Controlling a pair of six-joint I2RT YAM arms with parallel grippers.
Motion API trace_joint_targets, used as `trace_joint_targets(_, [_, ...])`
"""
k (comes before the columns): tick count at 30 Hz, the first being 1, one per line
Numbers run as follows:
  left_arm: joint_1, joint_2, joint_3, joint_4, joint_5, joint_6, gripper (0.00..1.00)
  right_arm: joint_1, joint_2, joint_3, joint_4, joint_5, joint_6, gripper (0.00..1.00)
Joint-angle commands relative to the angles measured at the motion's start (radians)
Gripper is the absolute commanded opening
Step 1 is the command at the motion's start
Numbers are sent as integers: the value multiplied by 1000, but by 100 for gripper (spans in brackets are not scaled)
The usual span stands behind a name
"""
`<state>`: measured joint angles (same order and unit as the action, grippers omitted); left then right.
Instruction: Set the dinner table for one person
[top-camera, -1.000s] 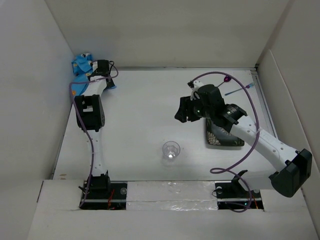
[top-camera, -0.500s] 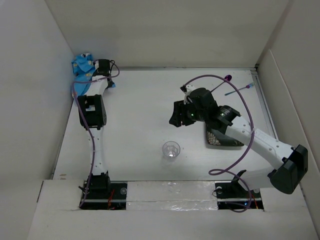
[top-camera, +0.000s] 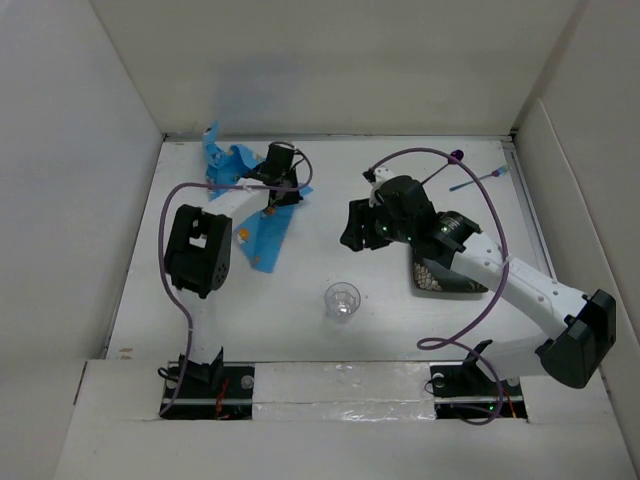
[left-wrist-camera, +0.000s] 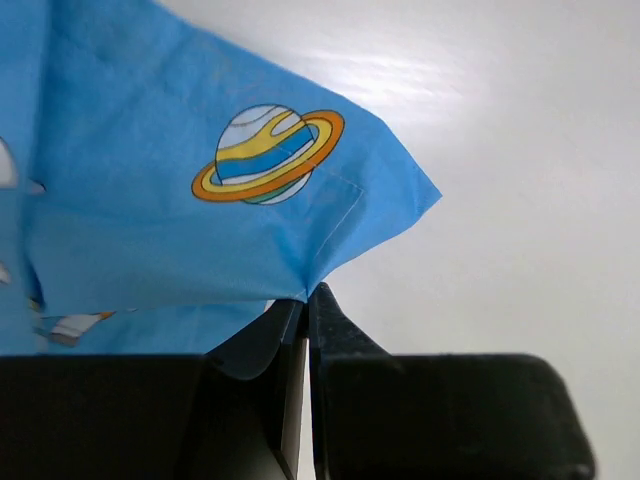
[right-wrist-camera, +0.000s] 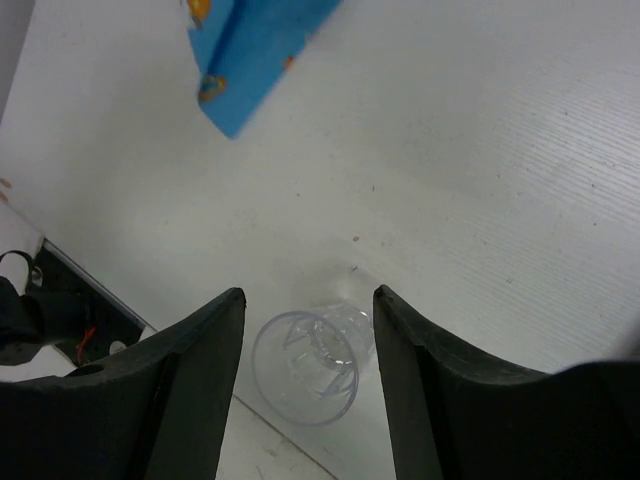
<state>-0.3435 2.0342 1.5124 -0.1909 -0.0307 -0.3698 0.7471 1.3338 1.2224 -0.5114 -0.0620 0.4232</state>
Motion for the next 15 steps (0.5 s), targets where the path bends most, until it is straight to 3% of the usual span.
trace_joint_targets(1, [-12, -168, -90, 45, 110, -66, 0, -6, -21, 37, 48, 54, -12, 59])
trace_joint_targets(3, [-57, -202, -124, 21, 111, -66, 0, -38, -22, 34, 45, 108, 2, 53])
trace_joint_targets(4, [-66, -235, -126, 7, 109, -64, 13, -51, -24, 31, 48, 123, 21, 45])
trace_joint_targets(5, [-66, -247, -127, -8, 130, -63, 33, -64, -24, 22, 53, 143, 32, 28])
trace_joint_targets(8, [-66, -321, -129, -33, 132, -67, 57, -141, -19, -3, 103, 90, 46, 0])
trace_joint_targets(10, [-66, -371, -107, -35, 105, -52, 59, -182, 2, -18, 138, 70, 42, 0])
trace_joint_targets(13, [-66, -384, -80, -24, -9, -14, 48, -192, 33, -3, 140, 13, 42, 0])
trace_joint_targets(15, [-66, -346, -38, -86, -41, 11, 28, -201, 51, 3, 133, -4, 40, 0])
